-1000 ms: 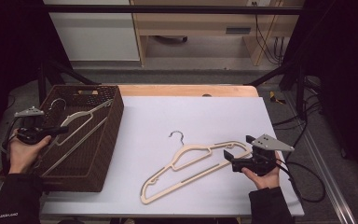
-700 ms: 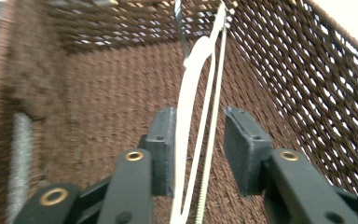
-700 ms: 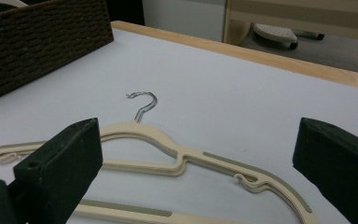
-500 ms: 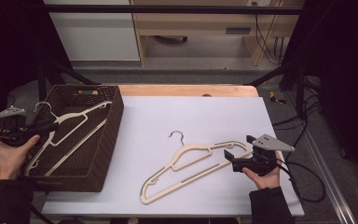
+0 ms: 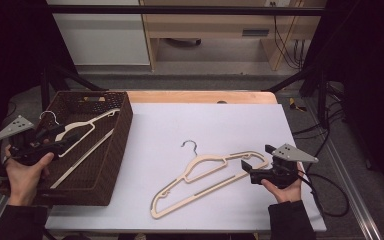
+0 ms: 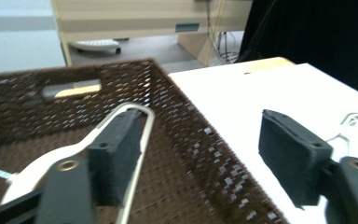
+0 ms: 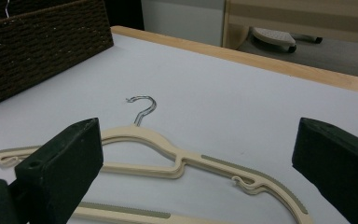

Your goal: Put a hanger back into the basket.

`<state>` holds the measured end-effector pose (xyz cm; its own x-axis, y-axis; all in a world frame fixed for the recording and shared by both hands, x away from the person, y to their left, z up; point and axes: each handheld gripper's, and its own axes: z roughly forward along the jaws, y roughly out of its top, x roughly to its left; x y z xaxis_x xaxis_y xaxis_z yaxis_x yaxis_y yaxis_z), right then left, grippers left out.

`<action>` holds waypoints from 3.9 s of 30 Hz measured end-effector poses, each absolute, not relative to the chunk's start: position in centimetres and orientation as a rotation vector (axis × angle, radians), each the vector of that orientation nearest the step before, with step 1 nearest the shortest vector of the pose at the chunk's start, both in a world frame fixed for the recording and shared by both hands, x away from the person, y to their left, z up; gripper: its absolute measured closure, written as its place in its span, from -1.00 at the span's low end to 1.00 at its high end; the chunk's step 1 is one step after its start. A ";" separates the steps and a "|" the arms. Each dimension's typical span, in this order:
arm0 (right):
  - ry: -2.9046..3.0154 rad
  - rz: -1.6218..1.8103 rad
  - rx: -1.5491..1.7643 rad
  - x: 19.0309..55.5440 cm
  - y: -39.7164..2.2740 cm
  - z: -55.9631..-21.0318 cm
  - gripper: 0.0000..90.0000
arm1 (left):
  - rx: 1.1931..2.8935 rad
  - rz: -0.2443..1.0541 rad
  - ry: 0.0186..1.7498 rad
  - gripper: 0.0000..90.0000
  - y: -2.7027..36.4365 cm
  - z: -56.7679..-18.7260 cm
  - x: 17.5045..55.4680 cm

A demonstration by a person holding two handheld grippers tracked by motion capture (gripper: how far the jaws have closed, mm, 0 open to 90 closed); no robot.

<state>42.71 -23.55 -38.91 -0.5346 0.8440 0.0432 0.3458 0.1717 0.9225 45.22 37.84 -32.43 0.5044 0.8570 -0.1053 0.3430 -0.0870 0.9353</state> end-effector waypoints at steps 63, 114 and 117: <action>2.168 1.216 1.157 50.0 -12.0 -40.6 -0.64 | 2.000 0.332 0.737 -0.76 20.3 -42.7 42.6; 2.283 1.030 1.353 54.2 -7.6 -46.0 0.98 | 2.035 0.305 0.763 -0.72 19.7 -43.7 43.2; 2.269 1.044 1.325 53.6 -7.7 -45.5 0.98 | 2.016 0.292 0.759 -0.70 19.4 -43.4 43.2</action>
<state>53.61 -7.73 -45.47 -0.5225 0.8479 0.0899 0.6198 0.3052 0.7230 43.23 19.40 -43.42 0.7807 0.6182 -0.0919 0.3966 -0.3764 0.8373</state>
